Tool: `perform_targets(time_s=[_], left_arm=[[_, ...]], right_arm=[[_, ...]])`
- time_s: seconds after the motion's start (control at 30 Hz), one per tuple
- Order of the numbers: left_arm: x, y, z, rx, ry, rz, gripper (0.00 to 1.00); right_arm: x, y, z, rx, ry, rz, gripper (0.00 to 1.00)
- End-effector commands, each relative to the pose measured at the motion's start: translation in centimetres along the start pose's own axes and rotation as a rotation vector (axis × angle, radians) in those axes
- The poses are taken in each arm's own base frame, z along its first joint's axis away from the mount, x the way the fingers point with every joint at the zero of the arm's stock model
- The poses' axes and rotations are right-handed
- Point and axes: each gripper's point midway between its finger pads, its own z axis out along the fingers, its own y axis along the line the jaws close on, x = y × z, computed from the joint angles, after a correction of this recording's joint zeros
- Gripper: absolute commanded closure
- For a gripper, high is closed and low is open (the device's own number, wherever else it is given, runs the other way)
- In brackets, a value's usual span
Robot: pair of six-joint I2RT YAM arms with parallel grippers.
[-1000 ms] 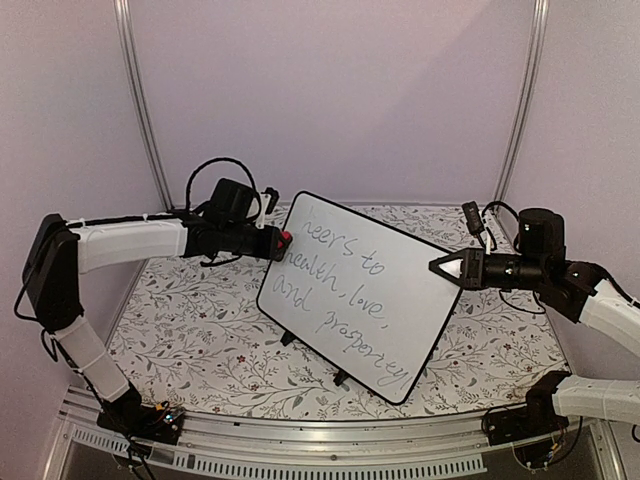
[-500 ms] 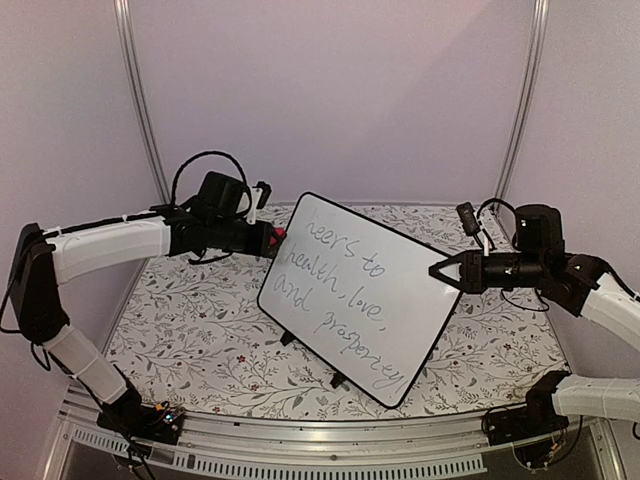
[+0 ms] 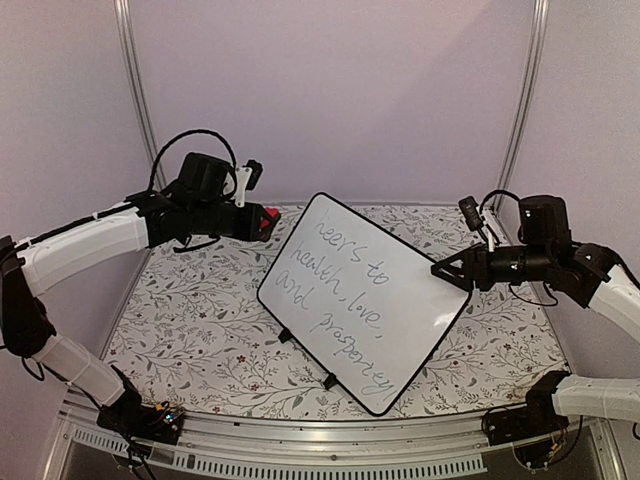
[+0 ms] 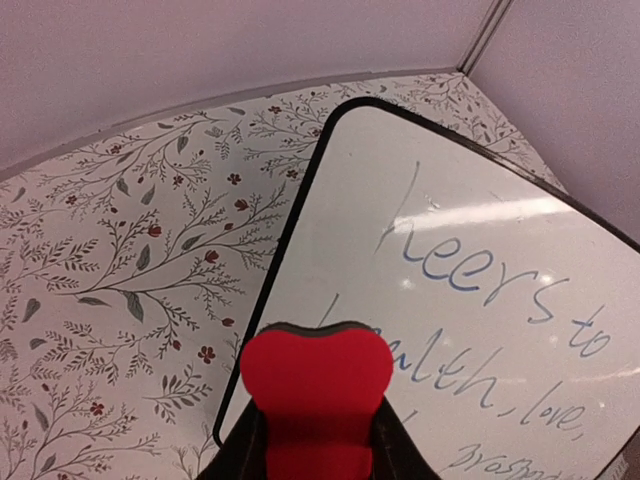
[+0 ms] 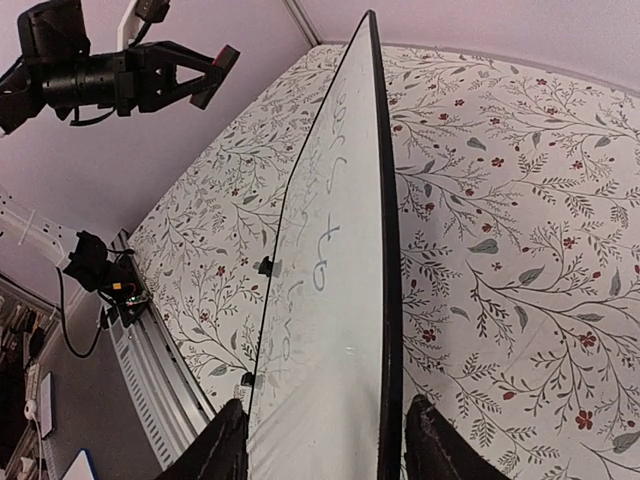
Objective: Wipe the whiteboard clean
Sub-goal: Erase the center of the whiteboard.
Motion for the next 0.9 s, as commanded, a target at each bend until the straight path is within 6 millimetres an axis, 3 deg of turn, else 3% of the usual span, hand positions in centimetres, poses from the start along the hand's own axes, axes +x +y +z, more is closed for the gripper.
perform_targets(time_s=[0.0, 0.2, 0.43, 0.63, 0.87], left_arm=[[-1.4, -1.1, -1.0, 0.012, -0.011, 0.054, 0.93], [-1.7, -1.8, -0.2, 0.013, 0.011, 0.123, 0.93], [-1.7, -2.5, 0.3, 0.025, 0.008, 0.188, 0.93], [-0.7, -2.8, 0.6, 0.054, -0.025, 0.201, 0.93], [1.0, -2.0, 1.1, 0.033, -0.001, 0.2, 0.93]], right_arm=[[-3.0, 1.0, -1.4, 0.028, -0.039, -0.055, 0.43], [-6.9, 0.8, -0.9, 0.085, 0.045, -0.071, 0.32], [-9.2, -0.8, 3.7, 0.04, 0.179, -0.01, 0.31], [-8.7, -1.8, 7.3, -0.058, 0.265, 0.025, 0.35], [-7.2, -2.3, 9.1, -0.102, 0.337, 0.106, 0.43]])
